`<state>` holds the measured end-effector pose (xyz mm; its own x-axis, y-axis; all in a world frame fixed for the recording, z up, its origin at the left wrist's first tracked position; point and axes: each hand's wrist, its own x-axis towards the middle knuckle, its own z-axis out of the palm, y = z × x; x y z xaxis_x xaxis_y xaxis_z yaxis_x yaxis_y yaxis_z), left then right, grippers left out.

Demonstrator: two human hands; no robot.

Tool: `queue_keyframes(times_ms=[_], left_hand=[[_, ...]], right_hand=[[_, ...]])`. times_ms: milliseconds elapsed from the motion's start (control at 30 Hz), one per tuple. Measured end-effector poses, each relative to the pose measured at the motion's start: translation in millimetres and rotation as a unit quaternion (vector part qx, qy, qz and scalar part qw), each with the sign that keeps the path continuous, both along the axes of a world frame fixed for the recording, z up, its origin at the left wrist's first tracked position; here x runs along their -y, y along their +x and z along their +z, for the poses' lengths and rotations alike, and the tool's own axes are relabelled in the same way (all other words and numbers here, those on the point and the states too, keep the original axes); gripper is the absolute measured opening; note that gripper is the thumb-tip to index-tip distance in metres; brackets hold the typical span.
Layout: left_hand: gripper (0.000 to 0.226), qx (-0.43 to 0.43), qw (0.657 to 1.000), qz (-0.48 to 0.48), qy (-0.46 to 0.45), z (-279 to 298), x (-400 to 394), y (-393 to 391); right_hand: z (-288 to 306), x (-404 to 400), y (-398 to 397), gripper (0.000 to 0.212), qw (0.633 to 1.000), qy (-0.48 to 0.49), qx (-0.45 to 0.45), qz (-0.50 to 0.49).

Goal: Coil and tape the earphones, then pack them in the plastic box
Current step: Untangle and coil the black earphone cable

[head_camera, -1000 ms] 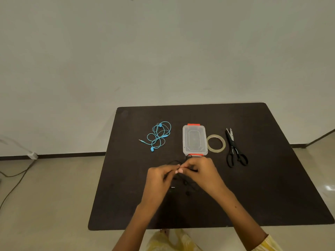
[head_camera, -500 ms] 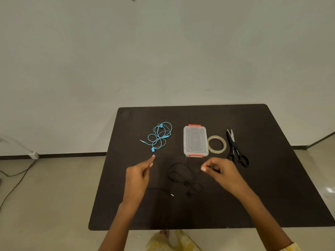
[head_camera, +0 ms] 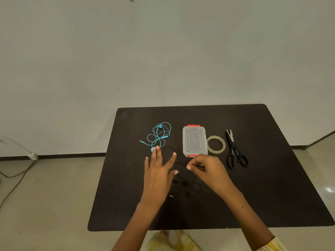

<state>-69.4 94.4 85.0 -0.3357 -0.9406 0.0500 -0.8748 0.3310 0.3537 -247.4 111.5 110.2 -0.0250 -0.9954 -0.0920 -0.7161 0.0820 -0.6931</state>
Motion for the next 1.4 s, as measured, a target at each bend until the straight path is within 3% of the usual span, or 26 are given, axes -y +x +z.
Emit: queue_keyframes(times_ms=[233,567,733,1000,1133,1233,1400], left_hand=[[0.017,-0.053,0.994,-0.008,-0.1,1.4,-0.8,-6.9],[0.004,-0.129,0.984,0.064,-0.103,-0.7,9.6,27.2],[0.007,-0.126,0.985,0.092,-0.073,-1.2,7.9,33.6],[0.053,-0.155,0.988,0.008,0.0,0.5,6.3,34.5],[0.038,-0.265,0.961,-0.075,0.025,10.7,4.7,15.2],[0.021,-0.291,0.954,-0.074,-0.002,10.4,3.1,7.6],[0.015,-0.286,0.956,-0.047,-0.036,7.5,5.5,16.2]], right_hand=[[0.4,4.1,10.6,0.003,0.999,-0.014,0.014,0.025],[-6.3,-1.8,-31.3,0.006,0.996,0.011,0.086,-0.012],[-8.2,-4.1,-46.3,0.008,0.995,0.003,0.089,-0.04],[-5.9,0.7,-26.5,0.005,0.997,-0.037,0.068,-0.022],[-2.9,4.4,-3.8,0.005,0.997,-0.051,0.051,0.033],[-1.7,7.0,8.4,0.007,0.995,-0.05,0.058,0.061],[-4.0,6.3,4.7,0.011,0.992,-0.03,0.113,0.049]])
